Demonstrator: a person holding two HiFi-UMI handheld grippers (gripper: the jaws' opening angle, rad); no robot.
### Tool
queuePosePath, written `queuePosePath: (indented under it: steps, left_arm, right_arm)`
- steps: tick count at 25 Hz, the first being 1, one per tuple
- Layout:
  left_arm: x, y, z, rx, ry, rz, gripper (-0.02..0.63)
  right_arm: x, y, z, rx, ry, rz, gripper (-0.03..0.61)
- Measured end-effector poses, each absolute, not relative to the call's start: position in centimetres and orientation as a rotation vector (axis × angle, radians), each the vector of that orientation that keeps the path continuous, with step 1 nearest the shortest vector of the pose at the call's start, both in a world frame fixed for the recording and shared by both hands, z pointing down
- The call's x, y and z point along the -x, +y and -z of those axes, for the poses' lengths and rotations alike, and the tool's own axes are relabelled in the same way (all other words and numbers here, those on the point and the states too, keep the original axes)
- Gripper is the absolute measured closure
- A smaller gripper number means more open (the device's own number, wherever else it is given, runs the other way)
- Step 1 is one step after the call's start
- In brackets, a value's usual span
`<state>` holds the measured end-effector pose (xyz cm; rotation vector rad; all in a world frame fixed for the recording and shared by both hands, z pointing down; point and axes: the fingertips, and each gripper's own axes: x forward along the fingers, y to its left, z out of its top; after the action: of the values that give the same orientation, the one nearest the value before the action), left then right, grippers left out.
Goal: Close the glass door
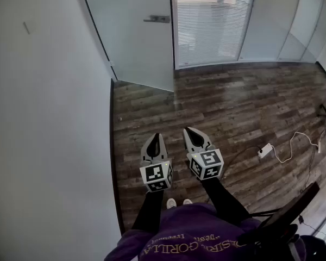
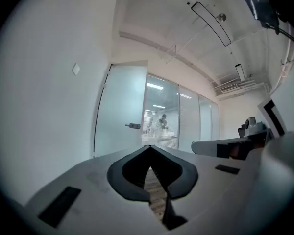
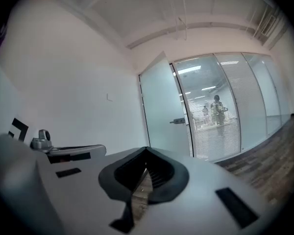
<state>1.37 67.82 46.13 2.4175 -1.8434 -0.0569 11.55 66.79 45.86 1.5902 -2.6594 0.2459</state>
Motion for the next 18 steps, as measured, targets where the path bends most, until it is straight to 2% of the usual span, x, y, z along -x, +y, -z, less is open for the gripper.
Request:
queuePosePath:
  steps: [18]
  left_arm:
    - [0.4, 67.8, -45.9, -2.388, -1.840, 0.072, 0.614]
  right_arm:
    - [-9.6, 66.6, -45.6, -1.569, -2.631, -0.236, 0.588]
